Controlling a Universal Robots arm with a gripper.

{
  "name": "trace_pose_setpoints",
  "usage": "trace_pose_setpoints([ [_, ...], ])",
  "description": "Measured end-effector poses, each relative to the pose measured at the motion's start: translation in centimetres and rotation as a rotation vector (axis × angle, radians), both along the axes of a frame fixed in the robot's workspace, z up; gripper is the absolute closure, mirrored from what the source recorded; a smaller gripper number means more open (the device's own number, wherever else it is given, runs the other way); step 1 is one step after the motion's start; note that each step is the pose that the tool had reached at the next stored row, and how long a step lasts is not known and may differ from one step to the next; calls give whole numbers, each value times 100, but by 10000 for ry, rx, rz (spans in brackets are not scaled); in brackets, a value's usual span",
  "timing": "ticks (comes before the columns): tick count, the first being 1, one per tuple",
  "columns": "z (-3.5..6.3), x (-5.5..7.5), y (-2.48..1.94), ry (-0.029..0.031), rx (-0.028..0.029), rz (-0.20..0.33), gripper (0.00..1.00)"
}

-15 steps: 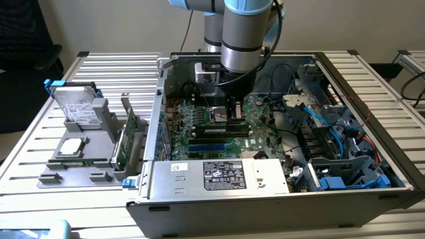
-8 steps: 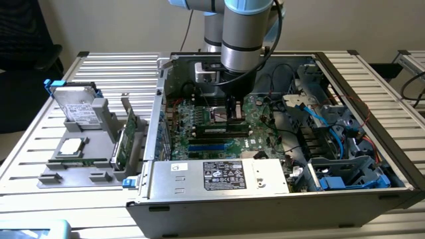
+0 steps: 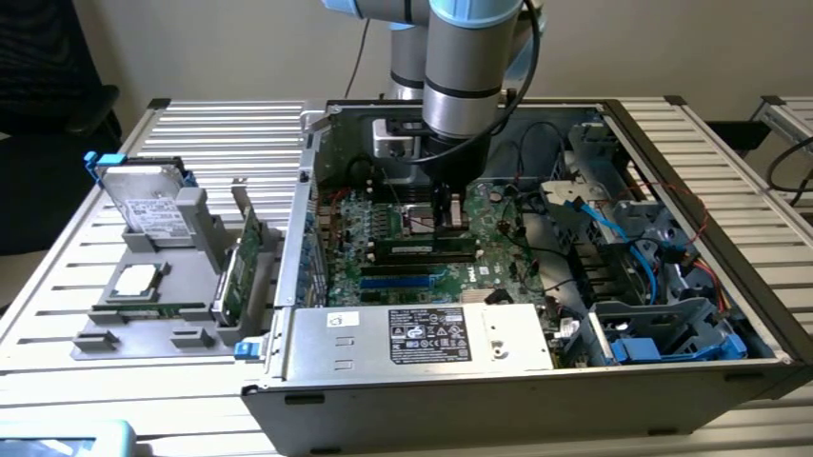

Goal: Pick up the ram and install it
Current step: 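Insert the ram into the slot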

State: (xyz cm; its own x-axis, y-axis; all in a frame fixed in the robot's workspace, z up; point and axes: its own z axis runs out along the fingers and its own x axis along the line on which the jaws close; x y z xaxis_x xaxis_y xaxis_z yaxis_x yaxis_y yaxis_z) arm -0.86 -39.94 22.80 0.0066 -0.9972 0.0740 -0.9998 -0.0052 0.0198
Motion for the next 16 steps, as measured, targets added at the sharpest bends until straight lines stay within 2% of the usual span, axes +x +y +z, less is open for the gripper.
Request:
trace_pose_setpoints([
  [16, 0, 0, 0, 0, 2, -76, 87],
])
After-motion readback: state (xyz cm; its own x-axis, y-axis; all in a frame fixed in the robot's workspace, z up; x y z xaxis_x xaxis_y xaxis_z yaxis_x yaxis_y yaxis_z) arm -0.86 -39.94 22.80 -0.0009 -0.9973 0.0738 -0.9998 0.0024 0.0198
